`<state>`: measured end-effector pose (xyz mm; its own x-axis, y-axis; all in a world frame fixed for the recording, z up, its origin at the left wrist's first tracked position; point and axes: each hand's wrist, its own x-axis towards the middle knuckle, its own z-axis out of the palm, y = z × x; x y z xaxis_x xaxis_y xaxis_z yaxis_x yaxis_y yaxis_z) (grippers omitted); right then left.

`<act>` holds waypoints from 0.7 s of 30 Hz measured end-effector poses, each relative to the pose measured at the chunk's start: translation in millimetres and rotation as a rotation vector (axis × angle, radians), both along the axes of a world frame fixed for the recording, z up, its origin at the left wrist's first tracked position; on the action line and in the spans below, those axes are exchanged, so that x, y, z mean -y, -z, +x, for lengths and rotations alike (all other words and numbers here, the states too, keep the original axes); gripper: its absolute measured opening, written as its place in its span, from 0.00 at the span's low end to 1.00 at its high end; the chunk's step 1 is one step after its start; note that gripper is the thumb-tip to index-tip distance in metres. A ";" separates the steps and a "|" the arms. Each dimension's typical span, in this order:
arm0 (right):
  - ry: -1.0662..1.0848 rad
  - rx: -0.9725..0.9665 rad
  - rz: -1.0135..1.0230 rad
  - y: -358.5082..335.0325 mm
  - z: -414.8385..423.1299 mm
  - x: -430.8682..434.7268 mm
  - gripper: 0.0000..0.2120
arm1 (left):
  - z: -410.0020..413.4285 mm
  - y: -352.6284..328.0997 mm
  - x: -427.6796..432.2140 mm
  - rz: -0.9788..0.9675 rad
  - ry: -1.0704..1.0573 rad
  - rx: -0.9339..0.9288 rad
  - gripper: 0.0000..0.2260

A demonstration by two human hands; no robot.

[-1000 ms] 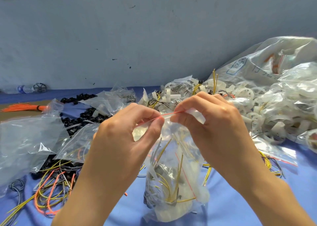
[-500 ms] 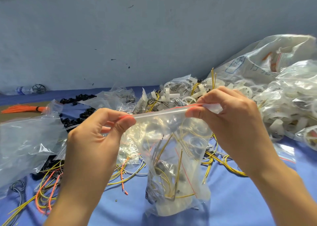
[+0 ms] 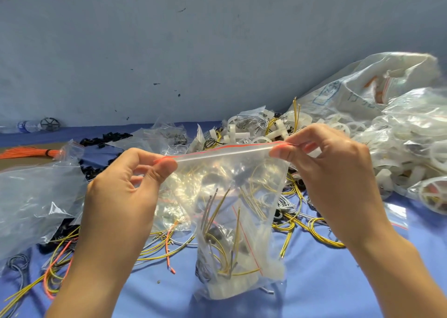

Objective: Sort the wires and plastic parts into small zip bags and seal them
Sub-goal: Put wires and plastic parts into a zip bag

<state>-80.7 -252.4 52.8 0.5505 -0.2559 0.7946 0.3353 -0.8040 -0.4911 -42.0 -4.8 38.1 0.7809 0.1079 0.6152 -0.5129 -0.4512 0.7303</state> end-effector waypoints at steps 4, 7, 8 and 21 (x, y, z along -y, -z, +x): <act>-0.095 0.042 -0.021 -0.9 0.9 -11.2 0.07 | -11.1 -14.7 8.5 0.208 0.046 0.079 0.11; -0.170 0.098 -0.054 -1.3 1.0 -26.7 0.02 | -21.3 -25.5 29.8 0.328 0.129 0.186 0.10; -0.191 0.105 -0.067 -1.1 0.9 -31.1 0.02 | -23.6 -27.1 36.4 0.334 0.151 0.214 0.09; -0.072 0.017 0.028 6.4 9.4 -6.1 0.01 | -6.5 -10.0 23.4 0.300 -0.017 0.232 0.08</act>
<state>-71.3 -246.4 46.4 0.5546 -0.2385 0.7972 0.4001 -0.7636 -0.5068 -48.5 -28.2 48.1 0.6170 -0.0923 0.7816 -0.6396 -0.6375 0.4296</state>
